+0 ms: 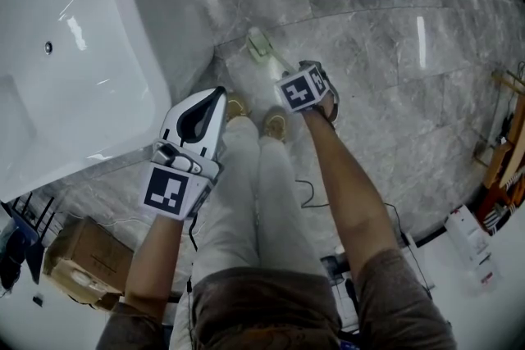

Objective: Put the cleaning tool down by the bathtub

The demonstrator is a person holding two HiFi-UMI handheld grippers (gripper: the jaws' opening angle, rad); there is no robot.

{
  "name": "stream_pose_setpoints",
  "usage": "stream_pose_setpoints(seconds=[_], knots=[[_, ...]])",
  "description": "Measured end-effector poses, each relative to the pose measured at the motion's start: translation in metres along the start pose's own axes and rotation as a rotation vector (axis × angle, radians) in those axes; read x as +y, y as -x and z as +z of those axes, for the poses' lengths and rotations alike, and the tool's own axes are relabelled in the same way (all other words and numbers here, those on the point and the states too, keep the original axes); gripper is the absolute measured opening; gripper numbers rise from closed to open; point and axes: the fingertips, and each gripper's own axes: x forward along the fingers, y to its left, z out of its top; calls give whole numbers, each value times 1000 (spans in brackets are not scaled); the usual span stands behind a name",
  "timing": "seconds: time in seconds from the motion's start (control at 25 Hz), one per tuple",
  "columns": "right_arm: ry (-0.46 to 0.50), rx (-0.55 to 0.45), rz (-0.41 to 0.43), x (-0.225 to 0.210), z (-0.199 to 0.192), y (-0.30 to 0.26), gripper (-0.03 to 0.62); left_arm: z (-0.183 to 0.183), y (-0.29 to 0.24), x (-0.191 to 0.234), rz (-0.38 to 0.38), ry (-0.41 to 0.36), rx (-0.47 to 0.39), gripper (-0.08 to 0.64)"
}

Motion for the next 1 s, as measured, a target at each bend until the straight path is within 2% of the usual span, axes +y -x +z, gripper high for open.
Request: stream_pose_setpoints(seconds=[0.36,0.4,0.48,0.56,0.84,1.0], knots=[[-42,-118,-37,-9,5,48,195,17,9,-14,1,-16,-4,0],[-50,-136,-42,-9,7,57,172,21,11,-17,-1,-17,-3,0],[-65,-165,-58,-11,8,75,50,27,15,-24,-3,-18,2,0],[-82,-184,-65,-13,6,91,8,34,18,-32,1,-13,1,0],[-237,-296,10,-1,14,176,8,81,38,-71,-2,-17,15,0],[-247,-360,44,14,22,240,6,107,57,-93,-3,-21,43,0]])
